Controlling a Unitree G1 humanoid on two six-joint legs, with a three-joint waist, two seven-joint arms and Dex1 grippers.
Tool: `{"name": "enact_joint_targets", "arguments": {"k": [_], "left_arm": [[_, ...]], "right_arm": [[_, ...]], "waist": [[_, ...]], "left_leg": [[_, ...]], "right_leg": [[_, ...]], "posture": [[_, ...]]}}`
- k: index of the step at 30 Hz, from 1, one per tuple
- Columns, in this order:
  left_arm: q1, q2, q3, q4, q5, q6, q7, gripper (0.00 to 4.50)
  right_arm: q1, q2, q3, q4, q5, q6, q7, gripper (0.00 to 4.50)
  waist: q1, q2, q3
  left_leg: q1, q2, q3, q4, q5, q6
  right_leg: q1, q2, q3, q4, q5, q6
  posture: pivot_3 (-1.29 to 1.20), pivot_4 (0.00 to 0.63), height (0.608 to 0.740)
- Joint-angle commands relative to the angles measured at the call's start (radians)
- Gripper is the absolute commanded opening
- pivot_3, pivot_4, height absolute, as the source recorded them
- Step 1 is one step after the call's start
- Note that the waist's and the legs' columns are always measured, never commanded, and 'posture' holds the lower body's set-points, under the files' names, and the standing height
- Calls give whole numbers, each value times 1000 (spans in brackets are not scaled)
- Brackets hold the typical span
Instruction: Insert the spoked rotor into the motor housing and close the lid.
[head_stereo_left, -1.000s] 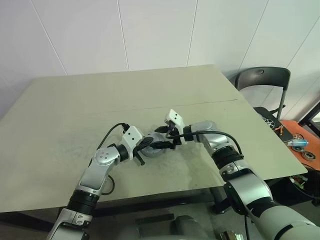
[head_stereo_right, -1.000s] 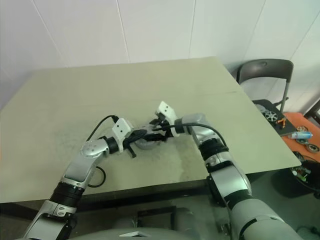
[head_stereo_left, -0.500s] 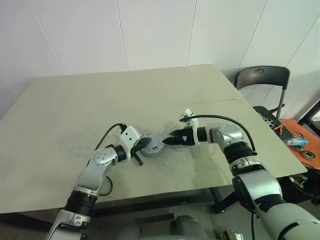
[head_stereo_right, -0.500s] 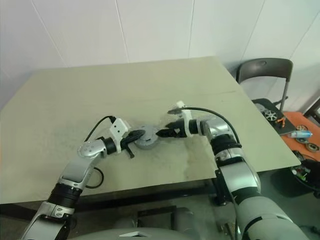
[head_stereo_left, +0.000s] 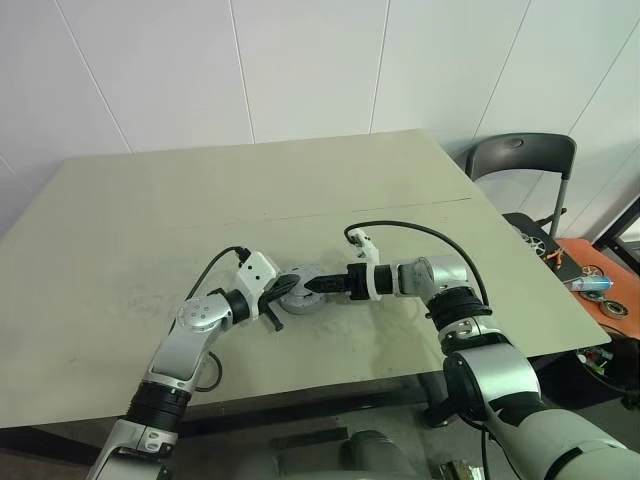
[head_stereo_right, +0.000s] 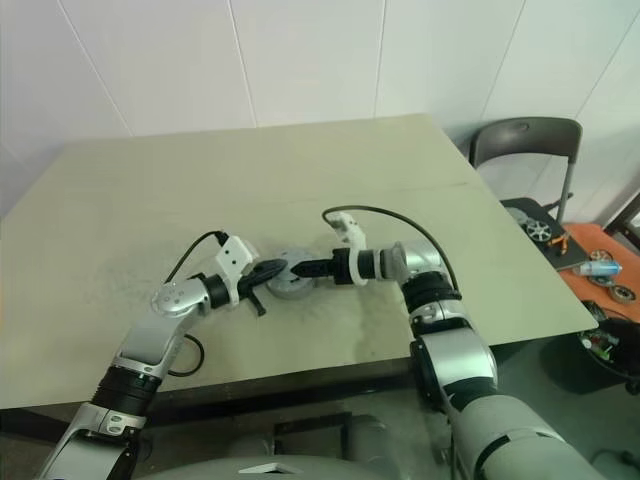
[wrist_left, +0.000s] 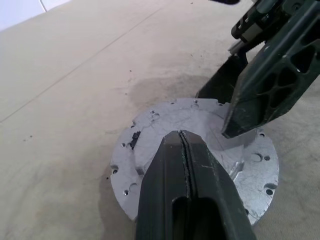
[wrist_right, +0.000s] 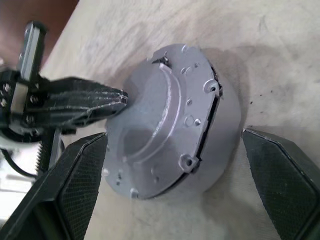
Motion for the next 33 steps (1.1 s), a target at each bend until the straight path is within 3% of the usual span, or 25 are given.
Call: {"name": "enact_joint_targets", "arguments": {"k": [1, 7, 13, 21, 23, 33], "left_arm": [[-4, 5, 23, -26, -13, -3, 5, 0], [1, 7, 31, -24, -12, -8, 7, 0], [-2, 7, 34, -18, -10, -12, 8, 0], [2, 10, 37, -20, -11, -13, 8, 0], [2, 11, 38, -20, -11, -14, 8, 0], [6, 8, 57, -24, -12, -25, 24, 0]], "right_arm": [[0, 50, -6, -6, 65, 131, 1, 4472], [-14, 30, -20, -20, 133, 272, 33, 4472], [-10, 14, 1, -15, 142, 298, 43, 4472], [-5, 19, 11, -23, 156, 295, 52, 1817], [-2, 16, 24, -23, 149, 281, 50, 1346], [12, 21, 33, -31, 148, 251, 37, 1300]], "waist": [[-1, 0, 0], [0, 0, 0], [1, 0, 0], [2, 0, 0], [2, 0, 0], [1, 0, 0]], "left_leg": [[0, 0, 0, 0, 0, 0], [-2, 0, 0, -1, 0, 1], [-2, 0, 0, 0, 0, 1], [-3, 0, 0, 0, 0, 1], [-2, 0, 0, 1, 0, 1], [-1, 0, 0, 1, 0, 1]], "right_leg": [[0, 0, 0, 0, 0, 0], [-2, 0, 0, -1, 0, -1], [-2, 0, 0, -1, 0, 0], [-2, 0, 0, -1, 0, 0], [-1, 0, 0, 0, 0, 1], [0, 0, 0, 0, 0, 1]], "posture": [[0, 0, 740], [0, 0, 740], [0, 0, 740], [0, 0, 740], [0, 0, 740], [0, 0, 740]]}}
